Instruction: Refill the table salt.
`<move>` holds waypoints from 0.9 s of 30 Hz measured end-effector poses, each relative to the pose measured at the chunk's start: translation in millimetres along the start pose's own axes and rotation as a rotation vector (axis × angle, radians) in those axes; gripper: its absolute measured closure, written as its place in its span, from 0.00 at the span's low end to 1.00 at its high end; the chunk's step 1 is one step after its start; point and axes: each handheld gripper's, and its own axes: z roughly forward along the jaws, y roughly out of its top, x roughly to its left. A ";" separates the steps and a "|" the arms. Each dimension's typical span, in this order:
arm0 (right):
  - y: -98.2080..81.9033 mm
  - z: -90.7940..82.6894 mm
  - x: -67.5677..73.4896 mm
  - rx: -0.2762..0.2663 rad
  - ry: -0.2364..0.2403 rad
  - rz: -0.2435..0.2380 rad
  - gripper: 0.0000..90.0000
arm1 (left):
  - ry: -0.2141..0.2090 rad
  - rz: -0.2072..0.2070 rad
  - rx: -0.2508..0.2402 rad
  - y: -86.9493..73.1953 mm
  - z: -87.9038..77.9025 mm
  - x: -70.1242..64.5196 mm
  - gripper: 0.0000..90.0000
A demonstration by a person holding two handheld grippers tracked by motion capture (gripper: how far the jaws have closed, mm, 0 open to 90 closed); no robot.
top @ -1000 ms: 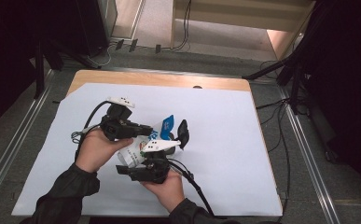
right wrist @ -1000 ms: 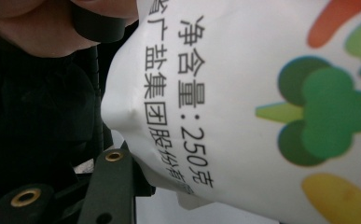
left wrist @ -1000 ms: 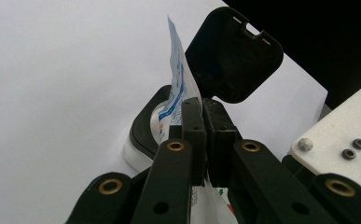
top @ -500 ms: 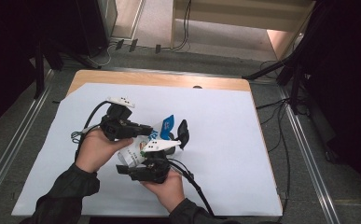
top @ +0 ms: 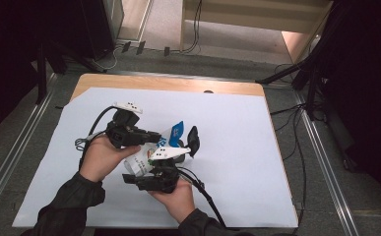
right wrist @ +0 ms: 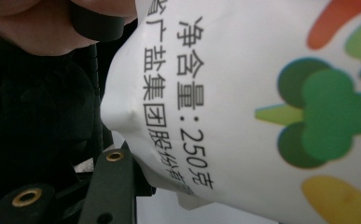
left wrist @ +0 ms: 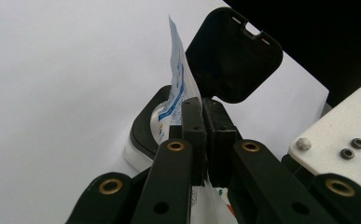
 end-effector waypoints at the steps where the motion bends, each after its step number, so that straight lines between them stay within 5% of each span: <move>1: -0.1 0.0 0.2 0.001 0.000 -0.003 0.62 | 0.002 0.001 0.000 0.0 0.1 -0.2 0.99; 27: 0.0 0.4 0.7 -0.002 0.000 -0.002 0.63 | 0.003 0.004 0.003 1.7 0.1 -2.2 0.99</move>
